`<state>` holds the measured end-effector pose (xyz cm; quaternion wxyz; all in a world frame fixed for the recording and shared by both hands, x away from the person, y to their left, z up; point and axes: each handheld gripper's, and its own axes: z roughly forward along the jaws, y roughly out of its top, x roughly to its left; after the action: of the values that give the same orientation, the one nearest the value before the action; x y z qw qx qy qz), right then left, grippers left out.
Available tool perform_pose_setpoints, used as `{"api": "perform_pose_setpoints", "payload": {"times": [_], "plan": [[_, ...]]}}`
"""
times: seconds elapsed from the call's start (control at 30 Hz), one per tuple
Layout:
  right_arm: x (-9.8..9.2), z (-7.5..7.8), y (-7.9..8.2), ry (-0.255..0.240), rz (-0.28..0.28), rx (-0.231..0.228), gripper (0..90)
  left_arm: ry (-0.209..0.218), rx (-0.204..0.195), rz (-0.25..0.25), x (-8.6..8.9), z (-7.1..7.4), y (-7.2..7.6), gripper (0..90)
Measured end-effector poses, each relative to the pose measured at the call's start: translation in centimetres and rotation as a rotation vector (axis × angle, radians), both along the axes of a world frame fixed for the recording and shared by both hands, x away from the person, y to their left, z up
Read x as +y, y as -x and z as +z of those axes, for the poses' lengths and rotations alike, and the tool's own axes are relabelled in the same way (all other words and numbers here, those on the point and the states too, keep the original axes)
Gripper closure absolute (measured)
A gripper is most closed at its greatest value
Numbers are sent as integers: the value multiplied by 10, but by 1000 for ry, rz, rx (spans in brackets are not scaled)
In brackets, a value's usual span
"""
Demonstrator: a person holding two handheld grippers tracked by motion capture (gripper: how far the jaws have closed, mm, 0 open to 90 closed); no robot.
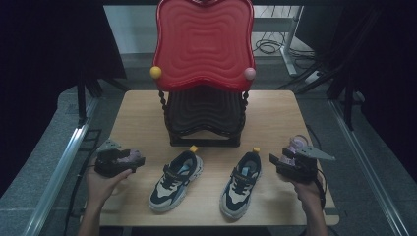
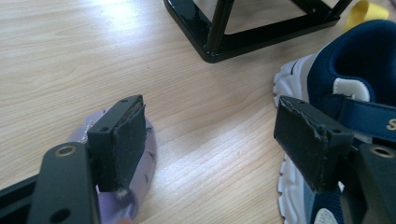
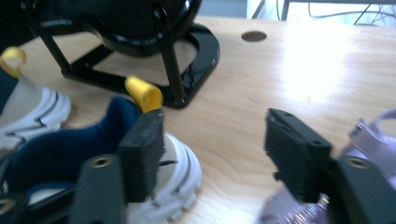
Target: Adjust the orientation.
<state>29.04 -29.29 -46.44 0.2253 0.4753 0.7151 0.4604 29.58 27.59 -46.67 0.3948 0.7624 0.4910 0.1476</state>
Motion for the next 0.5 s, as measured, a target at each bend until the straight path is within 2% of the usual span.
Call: {"api": "perform_pose_setpoints", "payload": {"times": [0.07,0.17,0.27,0.4,0.5], "plan": [[-5,-3,1,-2,22,23,468,-23,-9,18,-1,1,1,265],[-8,-6,2,27,48,53,523,-14,-24,18,0,4,4,269],[-9,-6,2,54,52,63,591,-4,-37,21,2,8,7,276],[-16,-7,6,64,31,71,689,2,-45,35,4,9,9,287],[-25,-13,14,94,-16,77,730,6,-59,38,5,11,12,306]]}}
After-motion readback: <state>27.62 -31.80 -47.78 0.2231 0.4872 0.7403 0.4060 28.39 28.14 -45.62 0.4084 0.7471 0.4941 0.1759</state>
